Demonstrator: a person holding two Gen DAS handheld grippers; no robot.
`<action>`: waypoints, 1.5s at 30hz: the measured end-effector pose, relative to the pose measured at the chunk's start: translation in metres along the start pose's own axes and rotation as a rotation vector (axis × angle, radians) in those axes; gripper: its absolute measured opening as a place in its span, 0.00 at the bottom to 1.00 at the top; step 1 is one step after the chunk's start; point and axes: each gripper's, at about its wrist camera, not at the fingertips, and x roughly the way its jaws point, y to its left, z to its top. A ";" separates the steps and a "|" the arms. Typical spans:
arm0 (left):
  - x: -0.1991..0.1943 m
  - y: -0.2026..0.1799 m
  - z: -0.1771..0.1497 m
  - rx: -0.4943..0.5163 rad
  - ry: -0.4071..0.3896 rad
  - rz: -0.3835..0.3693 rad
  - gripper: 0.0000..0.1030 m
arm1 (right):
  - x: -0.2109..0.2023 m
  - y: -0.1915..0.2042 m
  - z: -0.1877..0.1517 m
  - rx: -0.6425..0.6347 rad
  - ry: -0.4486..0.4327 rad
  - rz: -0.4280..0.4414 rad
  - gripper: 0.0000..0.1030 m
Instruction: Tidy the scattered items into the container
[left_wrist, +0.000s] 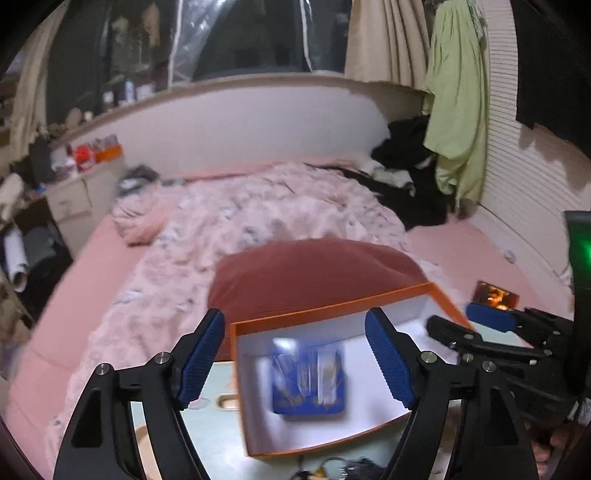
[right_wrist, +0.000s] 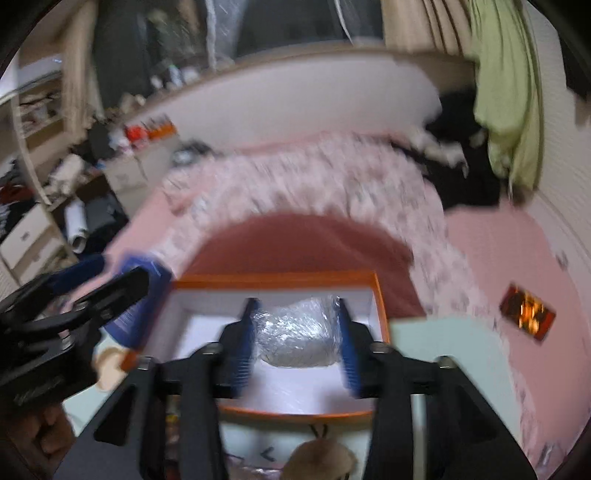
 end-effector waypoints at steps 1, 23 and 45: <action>-0.007 0.001 -0.004 0.004 -0.020 -0.011 0.93 | 0.002 -0.003 -0.004 0.006 0.002 -0.028 0.55; -0.103 -0.016 -0.156 0.097 0.232 -0.117 0.99 | -0.105 -0.010 -0.157 -0.100 -0.012 0.064 0.73; -0.073 -0.004 -0.183 0.089 0.311 -0.127 1.00 | -0.071 -0.014 -0.196 -0.184 0.012 0.011 1.00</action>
